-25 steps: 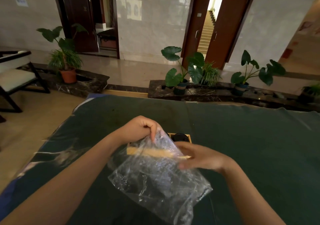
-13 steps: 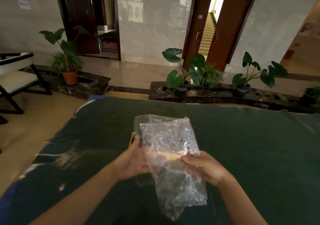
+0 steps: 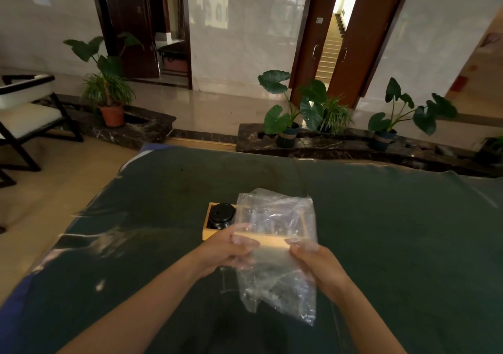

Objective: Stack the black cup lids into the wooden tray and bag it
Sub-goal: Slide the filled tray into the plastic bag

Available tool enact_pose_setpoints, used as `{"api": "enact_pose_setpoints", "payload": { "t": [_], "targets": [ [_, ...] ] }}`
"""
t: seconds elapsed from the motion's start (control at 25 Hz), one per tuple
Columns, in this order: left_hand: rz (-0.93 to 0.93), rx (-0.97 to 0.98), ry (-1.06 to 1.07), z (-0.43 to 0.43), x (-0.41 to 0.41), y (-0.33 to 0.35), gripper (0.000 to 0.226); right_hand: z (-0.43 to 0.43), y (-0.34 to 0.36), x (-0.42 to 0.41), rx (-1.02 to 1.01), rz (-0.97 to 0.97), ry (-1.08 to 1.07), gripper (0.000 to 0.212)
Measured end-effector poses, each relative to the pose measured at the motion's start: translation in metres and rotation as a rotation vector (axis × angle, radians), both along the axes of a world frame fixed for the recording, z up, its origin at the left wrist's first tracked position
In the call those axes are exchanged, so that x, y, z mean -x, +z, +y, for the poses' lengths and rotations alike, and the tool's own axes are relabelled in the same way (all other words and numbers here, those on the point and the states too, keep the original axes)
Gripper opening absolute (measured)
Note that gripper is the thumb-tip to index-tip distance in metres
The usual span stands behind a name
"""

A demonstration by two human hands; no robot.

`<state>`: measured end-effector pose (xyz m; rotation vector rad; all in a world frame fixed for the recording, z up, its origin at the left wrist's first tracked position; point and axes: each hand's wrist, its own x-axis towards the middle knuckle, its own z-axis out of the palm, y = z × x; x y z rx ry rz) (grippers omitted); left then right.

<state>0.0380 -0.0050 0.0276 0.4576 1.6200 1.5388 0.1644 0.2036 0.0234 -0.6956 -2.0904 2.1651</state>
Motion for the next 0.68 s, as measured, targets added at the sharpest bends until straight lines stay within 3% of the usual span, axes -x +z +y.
{"api": "enact_pose_setpoints", "payload": {
  "t": [0.16, 0.4, 0.48, 0.68],
  "targets": [
    [-0.045, -0.066, -0.045, -0.011, 0.007, -0.002, 0.060, 0.011, 0.000, -0.007, 0.135, 0.102, 0.122, 0.038],
    [-0.333, -0.221, -0.036, -0.022, 0.015, -0.023, 0.059, 0.023, 0.004, -0.015, 0.185, 0.150, 0.146, 0.063],
    [-0.425, -0.273, 0.028, -0.022, 0.013, -0.024, 0.063, 0.026, 0.001, -0.015, 0.190, 0.182, 0.094, 0.061],
    [-0.415, -0.258, 0.150, -0.009, 0.009, -0.016, 0.045, 0.029, -0.009, -0.019, 0.225, 0.194, 0.000, 0.040]
  ]
}}
